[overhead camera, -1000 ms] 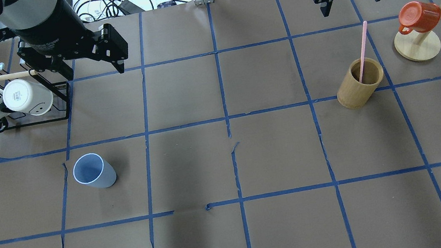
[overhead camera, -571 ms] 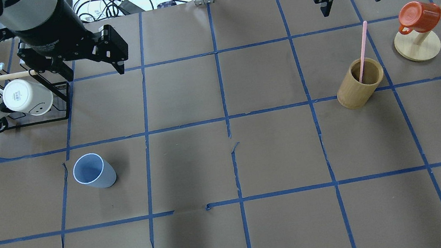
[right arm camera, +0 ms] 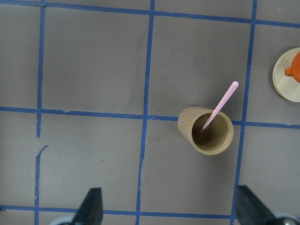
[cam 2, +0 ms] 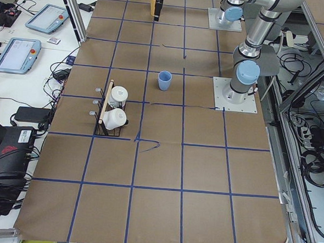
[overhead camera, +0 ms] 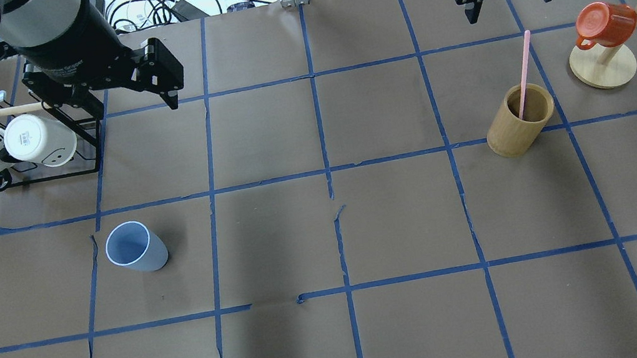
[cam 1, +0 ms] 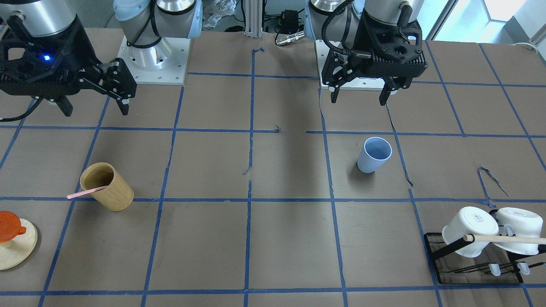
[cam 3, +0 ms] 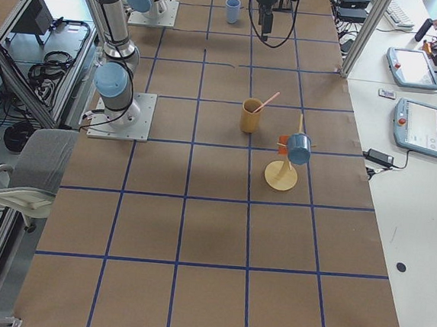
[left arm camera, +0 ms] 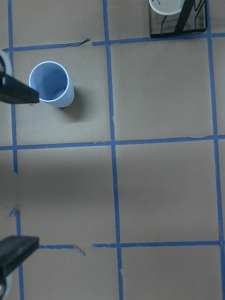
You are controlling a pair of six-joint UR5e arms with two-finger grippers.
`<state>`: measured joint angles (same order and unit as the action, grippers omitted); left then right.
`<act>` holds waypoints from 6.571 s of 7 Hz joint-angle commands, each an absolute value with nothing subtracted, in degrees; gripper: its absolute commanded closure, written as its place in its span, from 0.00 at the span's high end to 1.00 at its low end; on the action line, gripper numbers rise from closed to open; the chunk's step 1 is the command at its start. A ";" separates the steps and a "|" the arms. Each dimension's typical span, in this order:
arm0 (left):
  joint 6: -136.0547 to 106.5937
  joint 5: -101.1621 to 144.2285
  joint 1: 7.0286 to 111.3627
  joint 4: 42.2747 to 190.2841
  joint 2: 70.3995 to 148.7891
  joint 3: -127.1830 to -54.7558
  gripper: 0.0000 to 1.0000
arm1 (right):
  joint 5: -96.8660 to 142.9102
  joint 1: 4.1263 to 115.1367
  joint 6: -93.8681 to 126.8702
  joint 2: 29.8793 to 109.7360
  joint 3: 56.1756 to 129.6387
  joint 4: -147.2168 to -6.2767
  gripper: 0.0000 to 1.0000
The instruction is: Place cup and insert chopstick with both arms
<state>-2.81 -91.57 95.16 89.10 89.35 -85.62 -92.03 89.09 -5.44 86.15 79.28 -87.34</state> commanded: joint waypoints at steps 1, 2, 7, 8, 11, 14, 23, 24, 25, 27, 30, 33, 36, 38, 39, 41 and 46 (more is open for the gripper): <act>-2.81 -91.32 95.18 89.12 89.21 -85.69 1.00 | -92.11 89.03 -5.36 86.13 79.28 -87.28 1.00; -2.90 -91.32 95.19 89.21 89.21 -85.61 1.00 | -92.11 89.03 -5.36 86.13 79.28 -87.19 1.00; -2.46 -91.67 94.75 89.30 89.21 -85.60 1.00 | -92.03 88.77 -5.27 85.18 79.28 -86.92 1.00; -2.03 -91.58 93.96 89.30 89.56 -86.39 1.00 | -91.76 88.68 -5.36 84.99 79.28 -87.27 1.00; 4.44 -91.93 88.45 87.47 90.96 -97.68 1.00 | -92.02 82.90 -5.01 77.82 76.39 -87.89 1.00; 5.88 -91.93 82.97 71.94 94.38 -113.25 1.00 | -92.99 82.35 -5.27 69.45 73.47 -85.88 1.00; 3.71 -93.96 84.45 71.97 97.47 -110.07 0.00 | -97.56 80.86 -9.40 62.23 74.09 -85.08 0.66; -2.14 -93.09 87.07 72.68 98.34 -106.99 0.00 | -97.56 80.86 -9.93 62.23 74.09 -85.17 0.52; -8.81 -91.08 91.36 72.16 100.00 -104.00 0.00 | -97.56 80.77 -10.02 62.23 74.09 -85.25 0.29; -26.12 -85.62 99.97 71.90 105.18 -96.02 0.00 | -97.47 80.68 -10.02 62.31 74.09 -85.25 0.18; -31.29 -83.85 104.49 68.33 116.68 -82.74 0.00 | -95.38 80.77 -9.93 63.10 73.92 -85.25 0.07; -31.82 -83.93 108.71 65.13 126.02 -72.71 0.00 | -91.76 80.68 -10.02 67.83 72.86 -84.90 0.06; -29.63 -84.55 108.98 64.96 127.35 -72.60 0.75 | -91.76 80.86 -10.02 73.29 67.80 -84.73 0.06; -29.62 -84.11 108.81 65.04 126.48 -71.64 1.00 | -89.93 81.21 -9.32 73.30 63.47 -81.13 0.06; -27.18 -84.72 108.29 66.17 125.17 -69.63 1.00 | -89.74 81.30 -9.14 73.30 63.37 -81.21 0.06; -17.91 -84.99 104.79 76.85 120.09 -68.03 0.98 | -88.07 83.13 -6.96 73.21 62.41 -82.52 0.06; -2.74 -89.63 96.86 95.28 99.71 -74.15 0.92 | -88.07 97.26 7.09 68.83 64.50 -99.40 0.06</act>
<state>-5.17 -87.23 97.83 94.23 104.94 -71.11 -88.06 93.07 3.20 69.83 63.58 -97.01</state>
